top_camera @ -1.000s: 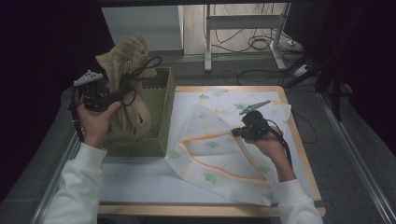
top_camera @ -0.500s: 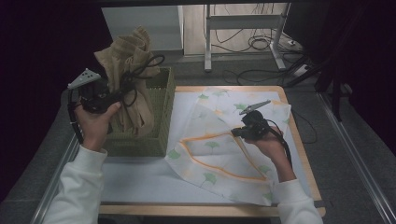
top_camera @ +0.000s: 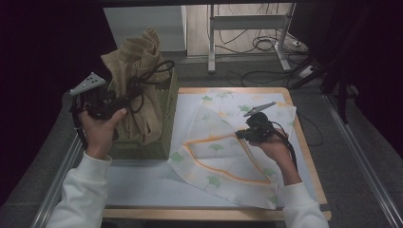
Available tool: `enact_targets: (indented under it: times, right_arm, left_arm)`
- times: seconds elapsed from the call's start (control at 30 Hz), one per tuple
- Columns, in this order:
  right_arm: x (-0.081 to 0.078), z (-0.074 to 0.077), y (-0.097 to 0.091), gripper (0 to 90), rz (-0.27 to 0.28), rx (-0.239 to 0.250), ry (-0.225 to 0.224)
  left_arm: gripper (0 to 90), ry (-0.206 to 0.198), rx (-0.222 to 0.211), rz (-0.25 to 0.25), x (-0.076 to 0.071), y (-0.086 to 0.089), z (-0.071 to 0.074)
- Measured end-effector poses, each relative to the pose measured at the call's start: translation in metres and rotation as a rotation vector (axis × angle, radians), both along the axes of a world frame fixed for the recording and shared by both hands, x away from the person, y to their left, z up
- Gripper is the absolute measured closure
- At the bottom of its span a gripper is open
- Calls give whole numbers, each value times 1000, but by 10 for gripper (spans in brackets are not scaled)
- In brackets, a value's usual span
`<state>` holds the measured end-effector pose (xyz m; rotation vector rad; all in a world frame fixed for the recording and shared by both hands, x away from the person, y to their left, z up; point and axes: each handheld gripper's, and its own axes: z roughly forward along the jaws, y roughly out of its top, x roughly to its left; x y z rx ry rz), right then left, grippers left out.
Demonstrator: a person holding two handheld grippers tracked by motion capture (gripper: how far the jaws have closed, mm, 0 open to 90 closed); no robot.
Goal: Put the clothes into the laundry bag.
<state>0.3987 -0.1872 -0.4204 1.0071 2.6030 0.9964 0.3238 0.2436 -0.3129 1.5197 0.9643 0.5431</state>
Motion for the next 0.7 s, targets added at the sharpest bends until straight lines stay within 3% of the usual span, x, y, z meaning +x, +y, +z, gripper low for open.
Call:
enact_targets:
  times: [0.7]
  right_arm:
    - [0, 1, 0, 886, 1, -2, -1]
  left_arm:
    - [779, -19, -13, -109, -19, -30, -4]
